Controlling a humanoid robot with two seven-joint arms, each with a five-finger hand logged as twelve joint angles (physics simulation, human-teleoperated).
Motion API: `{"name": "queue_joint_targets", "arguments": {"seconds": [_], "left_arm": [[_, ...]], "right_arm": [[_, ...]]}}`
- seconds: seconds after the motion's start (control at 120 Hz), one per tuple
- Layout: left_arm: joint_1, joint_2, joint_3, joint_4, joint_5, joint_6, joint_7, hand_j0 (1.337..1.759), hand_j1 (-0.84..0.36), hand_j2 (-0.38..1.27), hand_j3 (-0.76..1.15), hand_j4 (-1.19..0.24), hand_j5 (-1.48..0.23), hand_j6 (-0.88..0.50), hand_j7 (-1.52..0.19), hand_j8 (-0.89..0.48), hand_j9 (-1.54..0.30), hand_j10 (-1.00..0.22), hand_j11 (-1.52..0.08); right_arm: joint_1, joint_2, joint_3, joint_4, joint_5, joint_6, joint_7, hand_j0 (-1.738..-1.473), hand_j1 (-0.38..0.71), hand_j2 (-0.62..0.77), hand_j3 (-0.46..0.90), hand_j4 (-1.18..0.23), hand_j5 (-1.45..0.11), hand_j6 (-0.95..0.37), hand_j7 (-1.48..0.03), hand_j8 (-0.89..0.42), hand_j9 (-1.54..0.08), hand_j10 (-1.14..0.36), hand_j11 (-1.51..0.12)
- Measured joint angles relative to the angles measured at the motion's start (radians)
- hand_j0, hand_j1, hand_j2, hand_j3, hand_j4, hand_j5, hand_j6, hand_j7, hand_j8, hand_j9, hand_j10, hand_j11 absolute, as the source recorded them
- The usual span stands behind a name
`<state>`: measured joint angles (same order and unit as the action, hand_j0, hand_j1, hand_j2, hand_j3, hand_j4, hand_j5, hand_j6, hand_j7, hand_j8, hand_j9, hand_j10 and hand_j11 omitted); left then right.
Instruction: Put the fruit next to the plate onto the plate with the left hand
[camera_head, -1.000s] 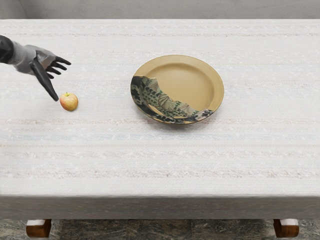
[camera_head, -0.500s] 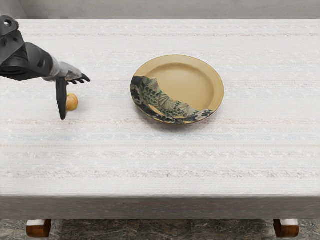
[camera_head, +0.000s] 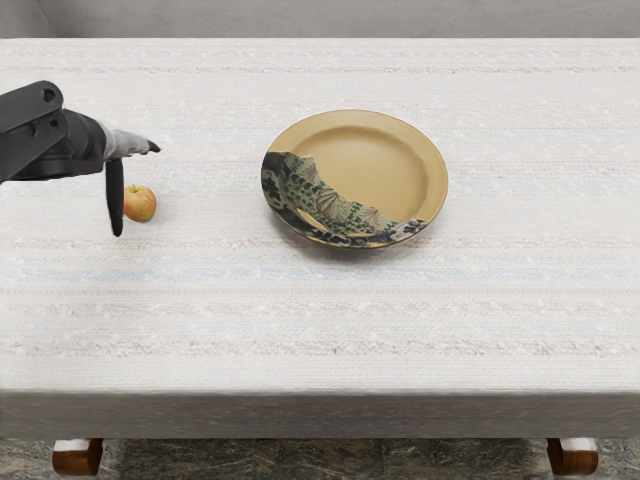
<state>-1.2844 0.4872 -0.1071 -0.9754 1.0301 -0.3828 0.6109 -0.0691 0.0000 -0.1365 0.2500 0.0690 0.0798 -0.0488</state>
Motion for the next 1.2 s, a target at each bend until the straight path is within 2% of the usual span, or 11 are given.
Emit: {"name": "queue_joint_targets", "arguments": {"seconds": [0.15,0.383,0.575,0.775,0.85,1.2], "left_arm": [[0.008,-0.034,0.017,0.017,0.018,0.052,0.000,1.658,0.35,0.00,0.00,0.00,0.00,0.00,0.00,0.00,0.00,0.00,0.00],[0.031,-0.059,0.114,0.040,0.034,0.179,0.000,1.658,0.35,0.00,0.00,0.00,0.00,0.00,0.00,0.00,0.00,0.00,0.00],[0.036,-0.110,0.143,0.086,0.080,0.276,0.000,1.658,0.35,0.00,0.00,-0.01,-0.01,-0.01,-0.01,-0.01,0.00,-0.01,0.00],[0.040,-0.124,0.158,0.105,0.082,0.295,0.000,1.658,0.28,0.01,0.00,-0.06,-0.08,-0.07,-0.08,-0.06,-0.08,-0.06,-0.08],[0.064,-0.131,0.165,0.107,0.080,0.297,0.000,1.658,0.23,0.02,0.00,-0.10,-0.13,-0.10,-0.13,-0.10,-0.13,-0.10,-0.13],[0.061,-0.133,0.171,0.109,0.081,0.299,0.000,1.658,0.07,0.05,0.00,-0.24,-0.31,-0.24,-0.31,-0.24,-0.31,-0.24,-0.31]], "right_arm": [[0.000,0.000,0.000,0.000,0.000,0.000,0.000,-1.658,-0.33,0.00,0.00,-0.01,-0.02,-0.01,-0.02,-0.01,-0.02,-0.01,-0.02],[0.000,0.000,0.000,0.000,0.000,0.000,0.000,-1.658,-0.33,0.00,0.00,-0.01,-0.02,-0.01,-0.02,-0.01,-0.02,-0.01,-0.02],[0.000,0.000,0.000,0.000,0.000,0.000,0.000,-1.658,-0.33,0.00,0.00,-0.01,-0.02,-0.01,-0.02,-0.01,-0.02,-0.01,-0.02],[0.000,0.000,0.000,0.000,0.000,0.000,0.000,-1.658,-0.33,0.00,0.00,-0.01,-0.02,-0.01,-0.02,-0.01,-0.02,-0.01,-0.02],[0.000,0.000,0.000,0.000,0.000,0.000,0.000,-1.658,-0.33,0.00,0.00,-0.01,-0.02,-0.01,-0.02,-0.01,-0.02,-0.01,-0.02],[0.000,0.000,0.000,0.000,0.000,0.000,0.000,-1.658,-0.33,0.00,0.00,-0.01,-0.02,-0.01,-0.02,-0.01,-0.02,-0.01,-0.02]]}}
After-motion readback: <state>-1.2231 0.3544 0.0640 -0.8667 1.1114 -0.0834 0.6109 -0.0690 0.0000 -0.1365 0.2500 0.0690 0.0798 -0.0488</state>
